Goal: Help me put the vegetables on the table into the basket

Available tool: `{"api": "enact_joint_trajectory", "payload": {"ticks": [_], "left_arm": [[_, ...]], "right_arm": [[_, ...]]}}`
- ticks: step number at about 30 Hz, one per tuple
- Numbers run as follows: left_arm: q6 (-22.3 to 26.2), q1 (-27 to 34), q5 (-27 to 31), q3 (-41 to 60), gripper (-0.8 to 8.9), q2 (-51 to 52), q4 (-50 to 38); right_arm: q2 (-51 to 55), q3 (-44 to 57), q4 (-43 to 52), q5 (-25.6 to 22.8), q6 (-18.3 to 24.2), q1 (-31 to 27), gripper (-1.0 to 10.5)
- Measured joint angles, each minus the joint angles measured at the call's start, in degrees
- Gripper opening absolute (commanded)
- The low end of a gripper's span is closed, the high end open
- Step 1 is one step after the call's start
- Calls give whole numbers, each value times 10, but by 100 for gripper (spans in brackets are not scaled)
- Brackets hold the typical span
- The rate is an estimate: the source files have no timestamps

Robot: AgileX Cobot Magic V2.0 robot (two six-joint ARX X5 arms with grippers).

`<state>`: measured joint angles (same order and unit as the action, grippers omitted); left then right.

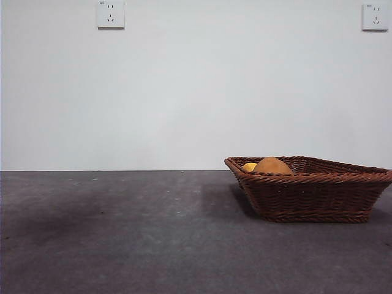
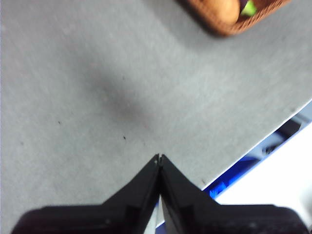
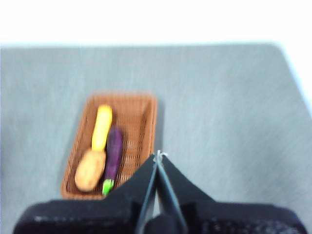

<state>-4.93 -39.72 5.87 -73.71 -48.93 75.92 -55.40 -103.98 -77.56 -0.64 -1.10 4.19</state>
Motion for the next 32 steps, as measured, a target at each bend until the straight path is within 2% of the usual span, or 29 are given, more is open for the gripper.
{"api": "enact_joint_trajectory", "payload": {"ticks": [2,5,8,10,13,17,19,20,23,28,32], "left_arm": [[0,0,0,0,-4,-40,-1],[0,-1,0,0,-4,-97,-2],[0,58,-3,12,-4,-101,-12],[0,112,-2,68,-4,-70,-75],[19,205,-4,209,-3,30,-263],[41,332,-3,422,-3,174,-572],[39,381,-26,534,-3,238,-696],[36,398,-50,587,-3,274,-715],[33,422,-61,678,-3,356,-711],[33,428,-61,720,-3,422,-716],[33,429,-61,727,-3,452,-658]], "right_arm": [[50,-4,0,-21,-1,0,2],[70,-5,0,-71,-2,0,2],[66,-4,0,-73,-2,0,2],[59,-4,0,-77,-2,0,2],[29,-4,0,-100,-2,0,2],[-20,-4,0,-101,-2,0,2],[-47,-4,0,-101,-2,0,2],[-62,-4,0,-101,-2,0,2],[-113,-4,0,-101,-2,0,2],[-176,-4,0,-101,-2,0,2],[-219,-4,0,-101,-2,-1,2]]}}
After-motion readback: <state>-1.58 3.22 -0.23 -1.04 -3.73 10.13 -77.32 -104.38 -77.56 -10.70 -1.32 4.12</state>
